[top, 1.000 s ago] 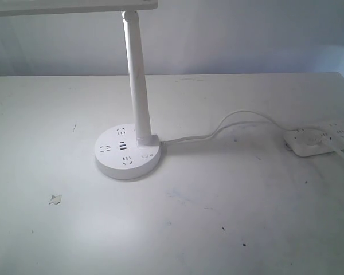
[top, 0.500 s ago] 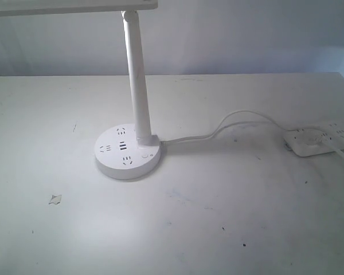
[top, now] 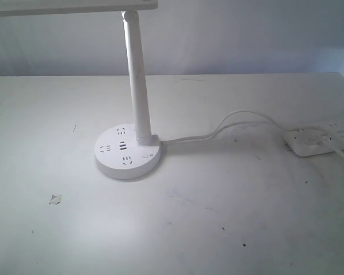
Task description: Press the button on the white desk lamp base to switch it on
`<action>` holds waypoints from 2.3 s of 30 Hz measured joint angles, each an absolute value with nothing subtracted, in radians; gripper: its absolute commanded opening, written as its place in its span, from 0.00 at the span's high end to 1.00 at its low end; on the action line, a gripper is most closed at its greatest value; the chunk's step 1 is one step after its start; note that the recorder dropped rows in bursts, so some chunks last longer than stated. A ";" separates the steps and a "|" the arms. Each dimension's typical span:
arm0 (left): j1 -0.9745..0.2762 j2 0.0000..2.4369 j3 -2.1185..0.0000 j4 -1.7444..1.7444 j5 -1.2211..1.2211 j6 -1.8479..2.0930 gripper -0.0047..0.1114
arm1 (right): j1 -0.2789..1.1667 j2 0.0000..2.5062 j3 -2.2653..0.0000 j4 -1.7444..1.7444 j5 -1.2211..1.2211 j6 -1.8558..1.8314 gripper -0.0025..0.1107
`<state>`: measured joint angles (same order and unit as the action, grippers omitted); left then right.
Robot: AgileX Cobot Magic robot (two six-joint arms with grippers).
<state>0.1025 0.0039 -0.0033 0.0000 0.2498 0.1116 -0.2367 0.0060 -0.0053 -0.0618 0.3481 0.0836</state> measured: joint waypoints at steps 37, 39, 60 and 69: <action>0.103 0.004 -0.003 0.000 0.250 0.112 0.96 | -0.127 0.006 -0.005 -0.064 0.348 0.085 0.98; 0.103 0.004 -0.003 0.000 0.250 0.112 0.96 | -0.127 0.006 -0.005 -0.064 0.348 0.085 0.98; 0.103 0.004 -0.003 0.000 0.250 0.112 0.96 | -0.127 0.006 -0.005 -0.064 0.348 0.085 0.98; 0.103 0.004 -0.003 0.000 0.250 0.112 0.96 | -0.127 0.006 -0.005 -0.064 0.348 0.085 0.98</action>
